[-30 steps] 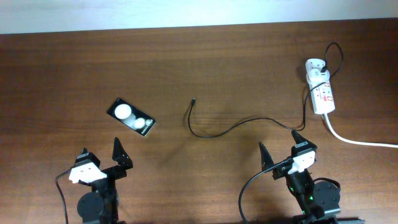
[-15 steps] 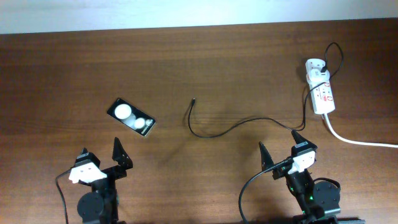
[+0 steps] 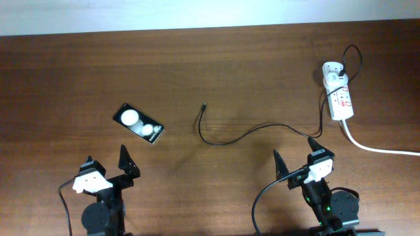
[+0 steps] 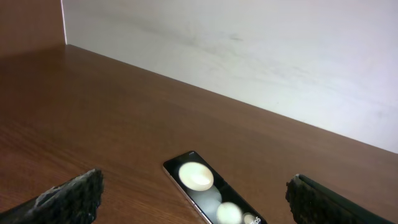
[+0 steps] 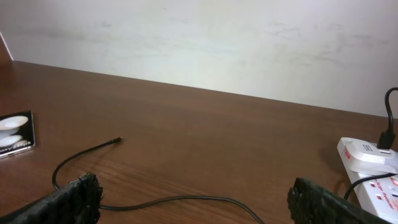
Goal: Plug charger to phone and switch on socket
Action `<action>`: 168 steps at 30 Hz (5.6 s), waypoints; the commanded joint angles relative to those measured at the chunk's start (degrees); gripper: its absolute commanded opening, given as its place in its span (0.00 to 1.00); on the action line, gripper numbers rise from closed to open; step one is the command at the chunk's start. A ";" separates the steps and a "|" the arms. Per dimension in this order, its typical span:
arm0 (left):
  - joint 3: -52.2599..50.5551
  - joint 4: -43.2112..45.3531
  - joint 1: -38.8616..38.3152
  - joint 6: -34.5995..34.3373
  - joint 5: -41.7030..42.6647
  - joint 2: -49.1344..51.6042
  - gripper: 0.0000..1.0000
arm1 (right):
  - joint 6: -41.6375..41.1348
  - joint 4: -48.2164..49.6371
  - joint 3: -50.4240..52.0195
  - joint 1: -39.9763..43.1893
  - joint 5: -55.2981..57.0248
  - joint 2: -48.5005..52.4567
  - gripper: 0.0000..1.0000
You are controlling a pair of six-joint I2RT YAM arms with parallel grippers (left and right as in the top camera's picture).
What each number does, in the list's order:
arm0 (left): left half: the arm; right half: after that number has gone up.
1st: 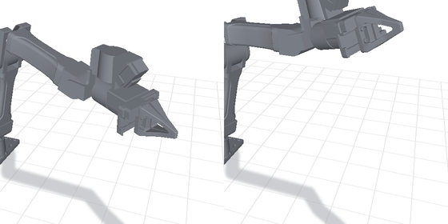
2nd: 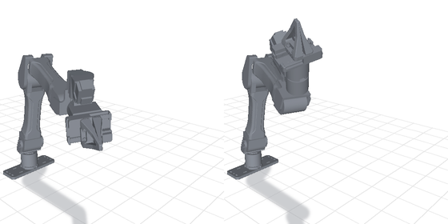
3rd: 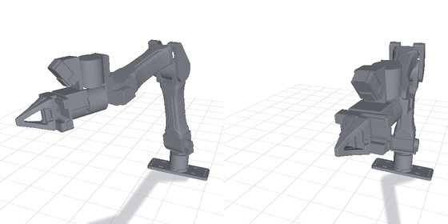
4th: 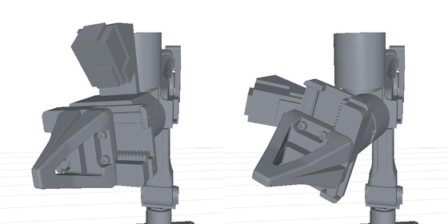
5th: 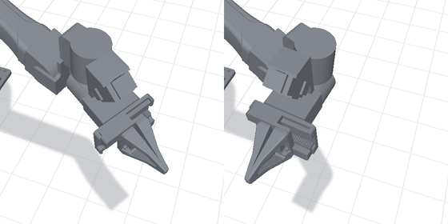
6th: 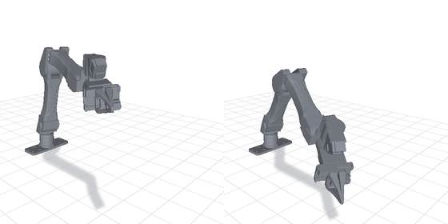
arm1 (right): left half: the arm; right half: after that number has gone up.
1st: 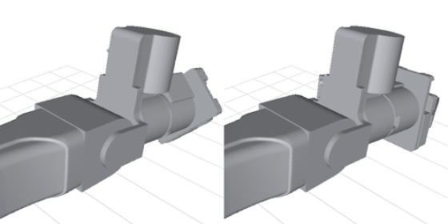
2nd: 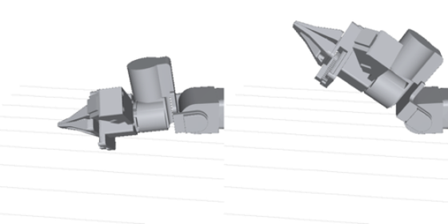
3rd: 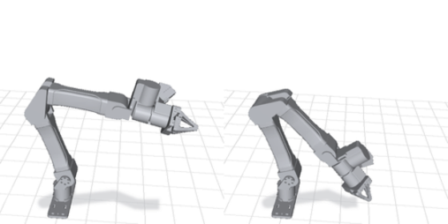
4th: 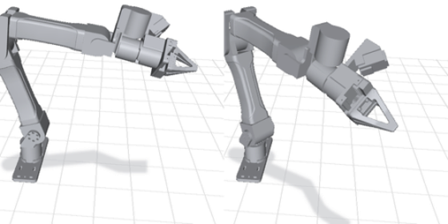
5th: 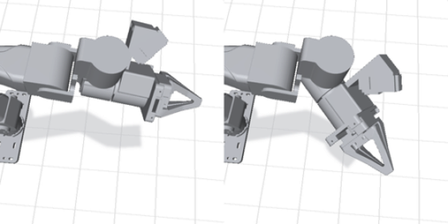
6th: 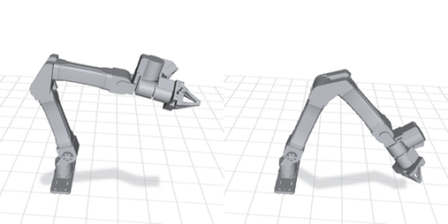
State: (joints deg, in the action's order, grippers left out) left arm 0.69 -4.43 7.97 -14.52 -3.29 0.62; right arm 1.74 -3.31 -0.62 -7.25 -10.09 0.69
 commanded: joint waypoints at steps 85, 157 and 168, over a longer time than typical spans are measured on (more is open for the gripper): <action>64.37 -44.17 -0.26 -19.37 16.31 77.81 0.99 | -0.31 -0.37 0.31 -0.24 0.48 -0.50 0.99; 82.53 -51.47 -5.18 -38.64 2.45 126.14 0.99 | -0.31 -0.37 0.31 -0.24 0.48 -0.50 0.99; 82.49 -49.99 -5.20 -38.64 2.49 126.14 0.99 | -0.31 -0.37 0.31 -0.24 0.48 -0.50 0.99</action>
State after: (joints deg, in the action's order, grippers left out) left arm 86.46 -55.20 1.96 -52.31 2.39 122.37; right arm 1.69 -3.38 -0.62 -7.25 -9.91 0.58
